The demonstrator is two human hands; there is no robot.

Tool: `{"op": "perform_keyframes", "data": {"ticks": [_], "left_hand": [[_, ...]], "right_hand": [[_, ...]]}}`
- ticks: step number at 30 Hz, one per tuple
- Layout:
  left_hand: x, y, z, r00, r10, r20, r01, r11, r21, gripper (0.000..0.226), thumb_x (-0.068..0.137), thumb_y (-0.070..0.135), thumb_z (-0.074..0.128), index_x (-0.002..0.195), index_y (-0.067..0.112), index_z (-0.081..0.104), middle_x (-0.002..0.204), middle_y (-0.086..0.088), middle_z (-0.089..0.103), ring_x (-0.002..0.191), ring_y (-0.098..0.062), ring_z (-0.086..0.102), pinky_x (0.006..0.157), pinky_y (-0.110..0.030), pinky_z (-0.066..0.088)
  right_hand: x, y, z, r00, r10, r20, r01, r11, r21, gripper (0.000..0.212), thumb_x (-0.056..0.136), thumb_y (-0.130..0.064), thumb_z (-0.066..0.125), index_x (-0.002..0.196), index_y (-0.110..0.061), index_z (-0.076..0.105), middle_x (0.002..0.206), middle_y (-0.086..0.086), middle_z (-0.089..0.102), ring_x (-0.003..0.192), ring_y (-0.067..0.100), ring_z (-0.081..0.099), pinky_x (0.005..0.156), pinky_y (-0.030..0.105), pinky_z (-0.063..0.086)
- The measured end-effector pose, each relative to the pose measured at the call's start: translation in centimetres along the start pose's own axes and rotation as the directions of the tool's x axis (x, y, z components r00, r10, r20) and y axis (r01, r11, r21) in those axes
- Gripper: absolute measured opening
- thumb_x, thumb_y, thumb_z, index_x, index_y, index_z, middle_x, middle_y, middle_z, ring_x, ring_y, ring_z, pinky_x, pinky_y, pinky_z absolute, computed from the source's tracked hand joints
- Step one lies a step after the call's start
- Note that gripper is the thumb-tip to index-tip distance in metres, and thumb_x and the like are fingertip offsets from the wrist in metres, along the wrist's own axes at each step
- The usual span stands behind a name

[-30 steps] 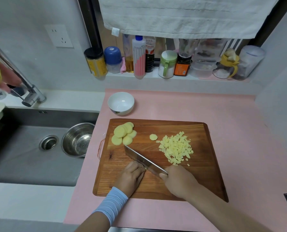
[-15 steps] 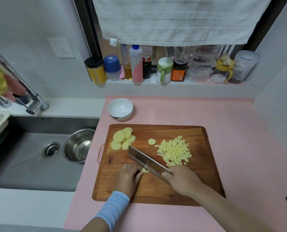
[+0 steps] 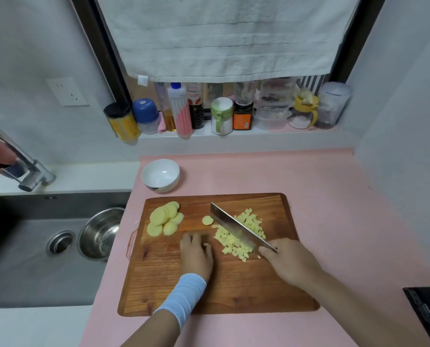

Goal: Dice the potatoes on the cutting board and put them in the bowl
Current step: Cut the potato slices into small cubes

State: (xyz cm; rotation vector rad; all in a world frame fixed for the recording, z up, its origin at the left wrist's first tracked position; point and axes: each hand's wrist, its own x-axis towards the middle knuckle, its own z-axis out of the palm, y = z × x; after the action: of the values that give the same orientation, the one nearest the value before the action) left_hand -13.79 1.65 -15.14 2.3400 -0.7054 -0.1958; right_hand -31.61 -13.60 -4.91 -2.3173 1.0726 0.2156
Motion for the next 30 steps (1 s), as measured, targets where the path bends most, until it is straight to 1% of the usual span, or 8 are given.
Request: {"op": "perform_keyframes", "data": {"ticks": [5,8,11,16,21,25,27,30], "left_hand": [[0.0,1.9,-0.1,0.969,-0.052,0.241,0.096,0.980,-0.173,0.032,0.088,0.009,0.067,0.117,0.019,0.063,0.106,0.005,0.064,0.098,-0.012,0.062,0.094,-0.025,0.049],[0.5,2.9,-0.5,0.980,-0.018,0.200,0.062,0.975,-0.212,0.033,0.090,0.009,0.066,0.121,0.021,0.063,0.114,0.008,0.065,0.095,-0.006,0.062,0.091,-0.019,0.048],[0.9,3.2,-1.4,0.965,0.241,0.099,-0.226,0.964,-0.139,0.028,0.090,0.010,0.063,0.115,0.024,0.065,0.111,0.010,0.061,0.102,-0.007,0.058,0.095,-0.023,0.047],[0.0,3.8,-0.8,0.757,0.538,0.370,-0.584,0.812,0.016,0.039,0.093,0.013,0.054,0.130,0.020,0.060,0.129,0.008,0.054,0.120,-0.009,0.046,0.101,-0.024,0.044],[1.2,2.6,-1.9,0.902,0.401,0.157,-0.406,0.914,-0.005,0.035,0.086,-0.002,0.053,0.106,0.023,0.068,0.113,0.007,0.060,0.108,-0.010,0.054,0.100,-0.024,0.044],[4.1,1.4,-5.2,0.972,-0.140,-0.187,0.075,0.946,-0.317,0.043,0.081,-0.015,0.045,0.080,0.025,0.061,0.096,0.006,0.064,0.096,-0.018,0.058,0.089,-0.026,0.041],[5.9,0.6,-6.7,0.942,-0.295,-0.159,0.199,0.874,-0.444,0.040,0.081,-0.010,0.044,0.075,0.026,0.060,0.095,0.009,0.067,0.095,-0.020,0.061,0.091,-0.032,0.047],[6.7,2.6,-8.0,0.985,-0.144,0.090,0.167,0.919,-0.358,0.031,0.075,0.001,0.042,0.065,0.023,0.061,0.076,0.013,0.065,0.083,-0.017,0.059,0.078,-0.027,0.045]], "right_hand": [[0.1,0.2,-0.4,1.000,-0.001,0.008,0.001,0.999,0.039,0.039,0.099,-0.053,0.049,0.080,-0.025,0.068,0.071,-0.006,0.068,0.070,0.011,0.064,0.067,0.032,0.052],[0.3,0.2,-0.7,1.000,0.002,0.013,-0.003,0.997,0.074,0.043,0.099,-0.053,0.049,0.077,-0.021,0.067,0.070,-0.003,0.068,0.069,0.014,0.065,0.069,0.036,0.053],[0.6,0.0,-0.9,1.000,0.010,0.024,-0.013,0.993,0.117,0.042,0.099,-0.051,0.051,0.072,-0.022,0.064,0.068,-0.004,0.068,0.069,0.015,0.066,0.069,0.037,0.053],[0.7,-0.6,-1.3,1.000,0.007,0.025,-0.012,0.978,0.209,0.040,0.100,-0.047,0.053,0.068,-0.025,0.063,0.065,-0.006,0.066,0.067,0.013,0.064,0.060,0.030,0.045],[0.7,-0.5,-1.9,0.994,-0.091,-0.066,0.091,0.996,-0.002,0.043,0.102,-0.053,0.045,0.075,-0.025,0.062,0.067,-0.006,0.064,0.068,0.013,0.062,0.060,0.033,0.046],[0.2,0.6,-1.9,0.941,-0.287,-0.176,0.229,0.928,-0.293,0.031,0.103,-0.048,0.046,0.126,-0.040,0.066,0.092,-0.009,0.073,0.085,0.016,0.068,0.072,0.033,0.055],[0.2,1.1,-1.6,0.908,-0.377,-0.180,0.279,0.867,-0.412,0.034,0.100,-0.043,0.053,0.133,-0.041,0.062,0.093,-0.008,0.072,0.084,0.017,0.069,0.069,0.032,0.055],[0.2,0.8,-1.5,0.902,-0.413,-0.130,0.298,0.810,-0.506,0.025,0.097,-0.035,0.057,0.122,-0.038,0.064,0.094,-0.007,0.070,0.083,0.017,0.068,0.065,0.031,0.047]]}}
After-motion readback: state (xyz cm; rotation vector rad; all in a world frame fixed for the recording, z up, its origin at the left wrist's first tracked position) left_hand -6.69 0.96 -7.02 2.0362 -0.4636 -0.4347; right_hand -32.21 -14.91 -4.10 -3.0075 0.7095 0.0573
